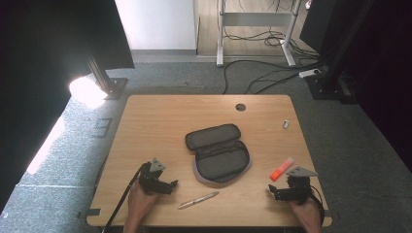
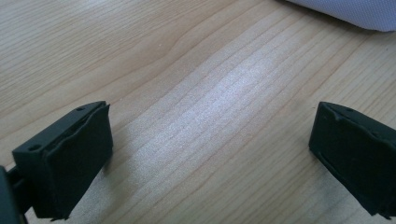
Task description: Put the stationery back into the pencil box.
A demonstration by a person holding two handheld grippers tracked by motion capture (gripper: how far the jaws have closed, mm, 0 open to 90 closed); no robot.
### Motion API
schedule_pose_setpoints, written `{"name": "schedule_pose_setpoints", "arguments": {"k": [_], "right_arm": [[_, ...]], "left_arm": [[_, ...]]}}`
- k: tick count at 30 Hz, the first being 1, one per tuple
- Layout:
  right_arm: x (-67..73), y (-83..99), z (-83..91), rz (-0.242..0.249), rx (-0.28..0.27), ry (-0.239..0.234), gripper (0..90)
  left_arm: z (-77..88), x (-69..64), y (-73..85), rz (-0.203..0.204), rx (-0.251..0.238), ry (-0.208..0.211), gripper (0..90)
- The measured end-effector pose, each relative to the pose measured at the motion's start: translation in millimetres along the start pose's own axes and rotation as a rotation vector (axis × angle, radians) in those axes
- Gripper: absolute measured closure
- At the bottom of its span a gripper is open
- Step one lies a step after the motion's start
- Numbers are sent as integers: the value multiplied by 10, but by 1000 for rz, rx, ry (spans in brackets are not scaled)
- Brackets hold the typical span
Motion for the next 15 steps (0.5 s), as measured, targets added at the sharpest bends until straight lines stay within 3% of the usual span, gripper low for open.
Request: {"name": "schedule_pose_setpoints", "arguments": {"k": [15], "right_arm": [[-96, -165, 296, -28, -71, -13, 1]], "left_arm": [[-3, -1, -3, 4, 0, -1, 0]]}}
Point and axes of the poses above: each handheld gripper's, and its own axes: z roughly backward along the jaws, y roughly out of its underside, x roughly to its left, the point moved 6 cm from there along -z, roughly forward along the jaws, and after that the axes turned 2 degrees about -y, right-handed, at the moved point
